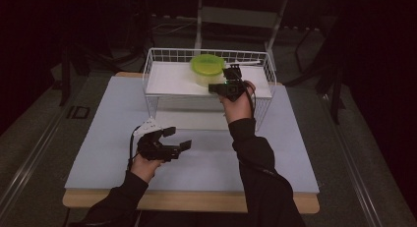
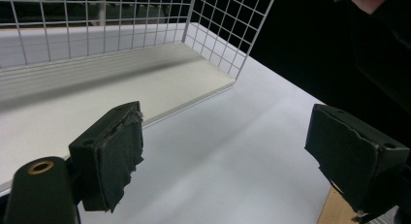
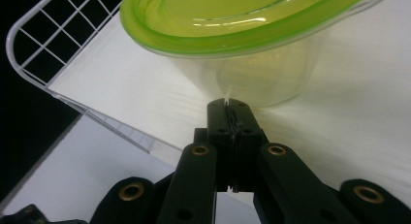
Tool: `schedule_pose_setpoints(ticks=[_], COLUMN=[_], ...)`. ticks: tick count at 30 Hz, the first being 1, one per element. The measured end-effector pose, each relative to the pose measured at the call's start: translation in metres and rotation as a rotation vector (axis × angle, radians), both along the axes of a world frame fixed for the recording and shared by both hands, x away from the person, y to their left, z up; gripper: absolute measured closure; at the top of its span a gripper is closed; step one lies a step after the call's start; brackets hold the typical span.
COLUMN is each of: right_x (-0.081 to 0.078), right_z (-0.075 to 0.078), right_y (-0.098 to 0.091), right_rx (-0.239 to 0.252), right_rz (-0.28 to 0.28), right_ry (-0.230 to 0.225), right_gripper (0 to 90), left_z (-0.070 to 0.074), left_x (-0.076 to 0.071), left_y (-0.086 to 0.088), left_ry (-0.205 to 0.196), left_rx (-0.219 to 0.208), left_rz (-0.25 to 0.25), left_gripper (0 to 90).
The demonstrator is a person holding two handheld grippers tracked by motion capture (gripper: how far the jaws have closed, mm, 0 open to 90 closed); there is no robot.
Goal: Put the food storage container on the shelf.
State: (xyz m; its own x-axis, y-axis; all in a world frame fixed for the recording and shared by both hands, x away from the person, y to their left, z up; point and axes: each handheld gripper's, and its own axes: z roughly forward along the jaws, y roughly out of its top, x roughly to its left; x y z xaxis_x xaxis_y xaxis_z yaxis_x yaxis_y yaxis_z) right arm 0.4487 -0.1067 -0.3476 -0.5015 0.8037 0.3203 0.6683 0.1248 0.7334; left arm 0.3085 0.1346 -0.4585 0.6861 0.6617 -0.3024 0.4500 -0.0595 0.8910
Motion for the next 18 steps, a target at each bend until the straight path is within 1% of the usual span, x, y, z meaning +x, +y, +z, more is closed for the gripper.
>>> schedule_pose_setpoints(ticks=[1, 3, 4, 5, 7, 8, 10, 12, 14, 18], right_x=[0.001, 0.004, 0.004, 0.004, 0.003, -0.001, -0.007, -0.015, -0.023, -0.037], right_z=[0.0, 0.0, 0.001, 0.001, 0.002, 0.003, 0.004, 0.006, 0.008, 0.008], right_y=[0.001, 0.002, 0.002, 0.001, 0.001, 0.0, -0.001, 0.0, -0.001, -0.005], right_rx=[-0.003, -0.007, -0.01, -0.006, 0.0, 0.007, 0.01, -0.004, -0.009, -0.01], right_rz=[-0.005, -0.002, -0.006, -0.005, 0.0, 0.006, 0.027, 0.05, 0.065, 0.099], right_ry=[-0.007, 0.001, -0.006, -0.006, -0.005, -0.005, 0.0, -0.017, -0.036, -0.072], right_gripper=[87.4, 86.8, 86.8, 86.7, 86.1, 84.8, 82.3, 78.5, 73.8, 57.9], left_z=[0.0, 0.0, 0.0, 0.0, 0.0, 0.0, 0.0, -0.001, -0.002, -0.004], left_x=[0.0, 0.0, 0.0, 0.0, 0.0, 0.0, 0.0, 0.0, -0.001, -0.003], left_y=[0.0, 0.001, 0.001, 0.002, 0.003, 0.005, 0.007, 0.008, 0.009, 0.007], left_ry=[0.0, 0.001, 0.001, -0.007, -0.011, -0.004, -0.008, -0.011, -0.004, -0.003], left_rx=[-0.001, -0.002, -0.002, 0.002, 0.003, -0.005, -0.002, 0.0, -0.001, 0.011], left_rz=[0.001, -0.001, -0.001, 0.0, 0.004, 0.007, 0.012, 0.017, 0.018, 0.013], left_gripper=[14.6, 14.6, 14.6, 14.6, 14.6, 14.6, 14.6, 14.6, 14.6, 14.6])
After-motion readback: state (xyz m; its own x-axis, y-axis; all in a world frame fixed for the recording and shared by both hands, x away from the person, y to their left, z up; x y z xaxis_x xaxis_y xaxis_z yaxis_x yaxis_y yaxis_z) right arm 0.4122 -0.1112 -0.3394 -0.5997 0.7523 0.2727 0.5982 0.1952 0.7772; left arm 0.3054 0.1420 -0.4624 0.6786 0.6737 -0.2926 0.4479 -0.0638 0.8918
